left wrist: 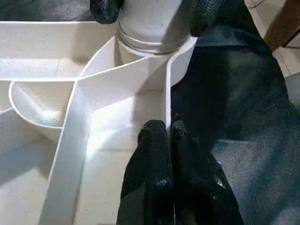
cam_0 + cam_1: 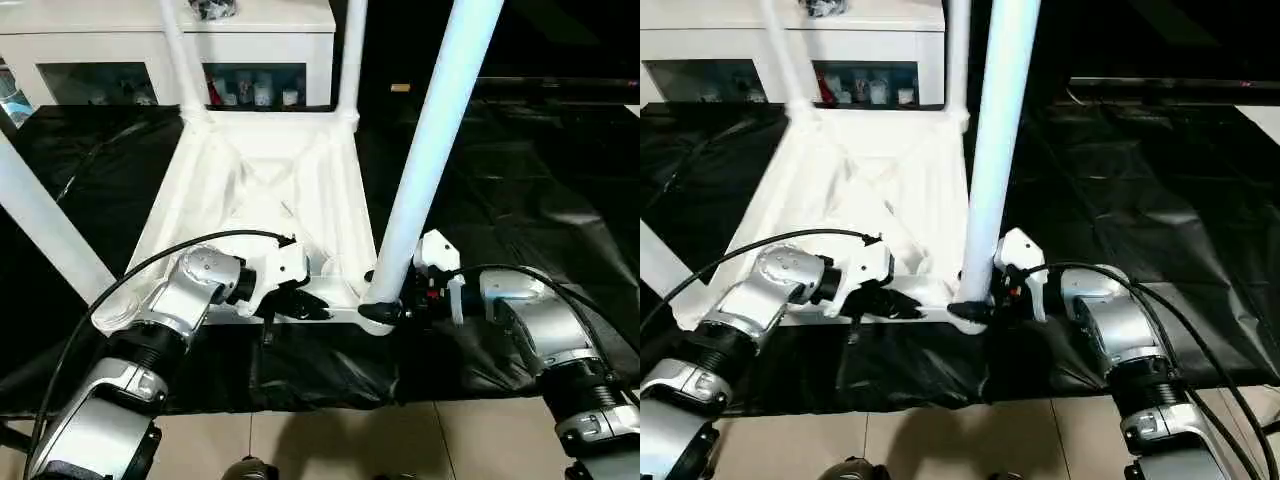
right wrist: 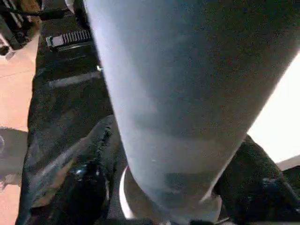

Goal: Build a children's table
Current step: Rotate leg to tighten

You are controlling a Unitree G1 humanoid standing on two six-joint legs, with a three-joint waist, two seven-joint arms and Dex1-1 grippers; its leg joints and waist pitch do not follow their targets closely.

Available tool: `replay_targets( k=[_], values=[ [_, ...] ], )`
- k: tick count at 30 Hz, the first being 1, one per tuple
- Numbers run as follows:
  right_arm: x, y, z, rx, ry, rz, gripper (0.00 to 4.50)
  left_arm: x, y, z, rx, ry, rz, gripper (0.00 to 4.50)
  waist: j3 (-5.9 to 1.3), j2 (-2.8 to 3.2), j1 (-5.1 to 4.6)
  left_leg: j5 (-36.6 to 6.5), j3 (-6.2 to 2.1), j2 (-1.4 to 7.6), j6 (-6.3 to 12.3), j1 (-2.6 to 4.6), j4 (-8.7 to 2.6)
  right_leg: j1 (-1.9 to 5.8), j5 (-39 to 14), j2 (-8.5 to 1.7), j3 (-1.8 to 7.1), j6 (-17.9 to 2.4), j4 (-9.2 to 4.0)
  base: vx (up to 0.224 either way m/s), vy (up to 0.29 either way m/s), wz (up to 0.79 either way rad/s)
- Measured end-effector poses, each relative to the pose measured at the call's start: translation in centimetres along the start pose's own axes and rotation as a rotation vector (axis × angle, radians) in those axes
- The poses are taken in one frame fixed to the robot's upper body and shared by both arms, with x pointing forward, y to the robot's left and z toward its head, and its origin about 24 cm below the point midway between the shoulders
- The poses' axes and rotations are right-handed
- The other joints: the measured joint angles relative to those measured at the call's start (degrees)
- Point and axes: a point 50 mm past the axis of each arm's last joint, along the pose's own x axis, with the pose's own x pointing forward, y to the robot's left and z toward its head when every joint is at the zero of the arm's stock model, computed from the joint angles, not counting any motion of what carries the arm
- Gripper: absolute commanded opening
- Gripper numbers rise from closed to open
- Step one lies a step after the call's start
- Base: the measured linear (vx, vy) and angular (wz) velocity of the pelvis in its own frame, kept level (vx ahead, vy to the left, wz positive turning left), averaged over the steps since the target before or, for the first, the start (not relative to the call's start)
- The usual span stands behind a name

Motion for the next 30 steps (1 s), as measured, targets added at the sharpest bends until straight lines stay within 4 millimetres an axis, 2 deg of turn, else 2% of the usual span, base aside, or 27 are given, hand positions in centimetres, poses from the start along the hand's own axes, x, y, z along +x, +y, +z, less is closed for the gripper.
replay_targets(
  k=[2, 6, 9, 12, 14, 17, 22, 26, 28, 30],
  values=[
    [0.0, 0.0, 0.0, 0.004, 0.001, 0.0, 2.56, 0.0, 0.0, 0.0, 0.002, 0.0, -0.006, 0.0, -0.02, 0.02, 0.03, 0.0, 0.0, 0.0, 0.0, 0.01, 0.0, 0.01, 0.0, 0.0, 0.0, 0.0, 0.0, 0.0, 0.0, 0.0],
    [0.0, 0.0, 0.0, 0.006, -0.001, -0.001, 2.17, 0.0, 0.0, -0.1, 0.008, -0.001, -0.009, 0.0, -0.03, 0.05, 0.06, 0.0, 0.0, 0.0, 0.0, 0.0, -0.01, 0.01, -0.01, 0.0, 0.0, 0.02, 0.0, 0.0, 0.0, 0.0],
    [-0.1, 0.2, -0.1, -0.007, -0.006, -0.028, 2.11, 0.0, 0.0, -0.1, 0.008, -0.001, -0.001, 0.0, -0.04, 0.14, 0.18, 0.0, 0.0, 0.0, 0.0, 0.01, -0.01, 0.02, -0.01, 0.0, 0.0, 0.01, 0.0, 0.0, 0.0, 0.0],
    [0.1, 0.0, -0.4, 0.02, -0.047, -0.154, 2.02, 0.7, 0.3, 0.1, 0.003, -0.002, 0.073, 0.0, -0.05, 0.13, 0.11, 0.0, -0.01, 0.0, -0.01, 0.12, -0.02, 0.14, -0.13, 0.0, 0.01, 0.22, -0.01, 0.0, 0.0, 0.0],
    [0.3, -0.3, -0.6, 0.033, -0.061, -0.24, 2.0, 1.2, 0.5, 0.3, -0.007, -0.002, 0.115, 0.0, -0.05, 0.13, -0.29, 0.0, -0.01, -0.02, -0.01, 0.14, -0.01, 0.17, -0.15, 0.0, 0.02, 0.26, -0.04, 0.0, 0.0, 0.0],
    [1.1, -0.9, -0.9, 0.091, -0.102, -0.474, 1.95, 2.6, 0.9, 0.8, -0.053, -0.009, 0.22, 0.0, -0.05, 0.12, -1.02, 0.0, -0.03, -0.03, -0.01, 0.28, 0.0, 0.26, -0.2, 0.0, 0.02, 0.32, -0.14, 0.0, 0.0, 0.0],
    [2.8, -2.2, -0.5, 0.206, -0.14, -0.795, 1.94, 4.7, 1.0, 1.7, -0.147, -0.037, 0.363, 0.0, -0.04, 0.14, -3.27, 0.0, -0.22, -0.08, -0.01, 0.32, 0.02, 0.28, -0.28, 0.0, -0.16, 0.46, -0.41, 0.0, 0.0, 0.0],
    [3.5, -2.5, -0.1, 0.207, -0.149, -0.878, 1.94, 5.1, 1.1, 1.9, -0.166, -0.038, 0.399, 0.0, -0.02, 0.49, -3.87, -0.01, -0.62, -0.1, -0.01, 0.2, -0.13, 0.37, -0.28, 0.0, -0.66, 0.47, -1.05, 0.0, 0.0, 0.0],
    [3.5, -2.5, -0.1, 0.2, -0.156, -0.882, 2.49, 5.1, 1.1, 2.0, -0.162, -0.038, 0.4, 0.0, -0.01, 0.57, -3.85, 0.0, -0.71, -0.1, -0.01, 0.07, -0.15, 0.33, -0.28, 0.0, -0.76, 0.46, -1.16, 0.0, 0.0, 0.0],
    [3.6, -2.5, 0.0, 0.2, -0.161, -0.871, 2.63, 5.1, 1.1, 2.0, -0.145, -0.038, 0.4, 0.0, 0.0, 0.58, -3.83, -0.01, -0.71, -0.1, -0.01, 0.05, -0.15, 0.31, -0.28, 0.0, -0.76, 0.46, -1.15, 0.0, 0.0, 0.0]
  ],
)
